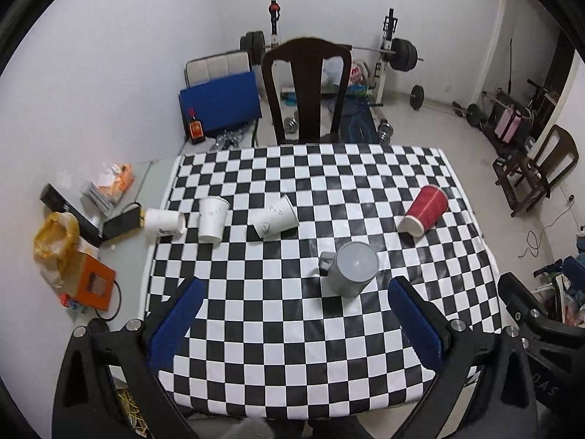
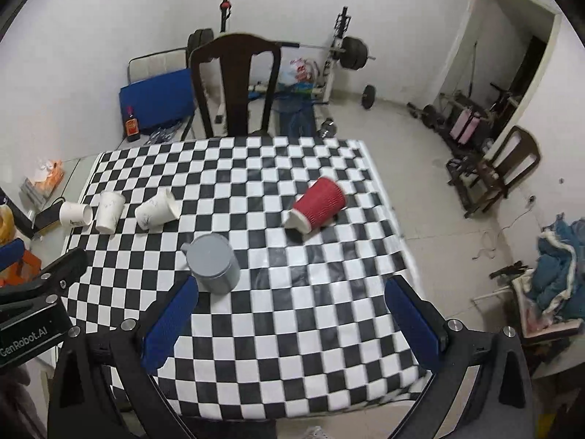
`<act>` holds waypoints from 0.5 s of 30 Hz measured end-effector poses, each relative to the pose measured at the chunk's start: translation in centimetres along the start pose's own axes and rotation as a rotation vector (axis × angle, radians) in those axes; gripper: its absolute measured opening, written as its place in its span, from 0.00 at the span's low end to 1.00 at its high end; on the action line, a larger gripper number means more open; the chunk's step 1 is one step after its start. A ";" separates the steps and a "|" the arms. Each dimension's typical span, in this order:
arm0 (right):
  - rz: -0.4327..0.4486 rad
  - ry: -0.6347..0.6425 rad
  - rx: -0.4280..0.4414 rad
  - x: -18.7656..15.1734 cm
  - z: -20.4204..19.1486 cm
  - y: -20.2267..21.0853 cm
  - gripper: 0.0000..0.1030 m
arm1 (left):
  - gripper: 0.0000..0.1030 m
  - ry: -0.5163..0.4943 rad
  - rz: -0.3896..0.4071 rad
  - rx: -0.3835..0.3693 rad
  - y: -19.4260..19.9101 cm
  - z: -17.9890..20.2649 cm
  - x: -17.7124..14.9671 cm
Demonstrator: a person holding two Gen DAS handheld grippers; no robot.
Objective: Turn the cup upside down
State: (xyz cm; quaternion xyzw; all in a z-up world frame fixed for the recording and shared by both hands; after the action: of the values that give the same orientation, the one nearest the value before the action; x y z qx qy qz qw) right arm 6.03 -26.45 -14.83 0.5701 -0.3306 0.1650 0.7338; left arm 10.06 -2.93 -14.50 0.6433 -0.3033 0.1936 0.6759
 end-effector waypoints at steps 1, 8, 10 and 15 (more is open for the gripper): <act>0.005 -0.004 0.003 0.4 0.2 0.9 1.00 | 1.00 0.004 0.000 0.001 0.5 -0.1 0.2; 0.014 -0.019 0.009 2.2 1.0 5.7 1.00 | 1.00 0.021 0.017 0.006 3.9 -0.3 1.1; 0.019 -0.020 0.008 2.5 1.2 6.8 1.00 | 1.00 0.028 0.017 0.006 4.6 -0.4 1.2; 0.034 -0.026 0.014 3.1 1.4 9.1 1.00 | 1.00 0.047 0.014 0.008 6.2 -0.9 1.2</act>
State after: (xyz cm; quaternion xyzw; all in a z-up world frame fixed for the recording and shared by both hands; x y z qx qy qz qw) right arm 2.23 -25.54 -5.87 0.5716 -0.3485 0.1725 0.7225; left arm 7.01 -1.61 -9.00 0.6390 -0.2911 0.2147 0.6789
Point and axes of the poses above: each gripper's, at about its wrist camera, not at the fingertips, and y roughly against the way its jaws point, z to its right, x to its top, the point moved 7 cm from there along -y, roughly the way its jaws point, and after that the axes turned 8 degrees about z, right-handed, at the moved point
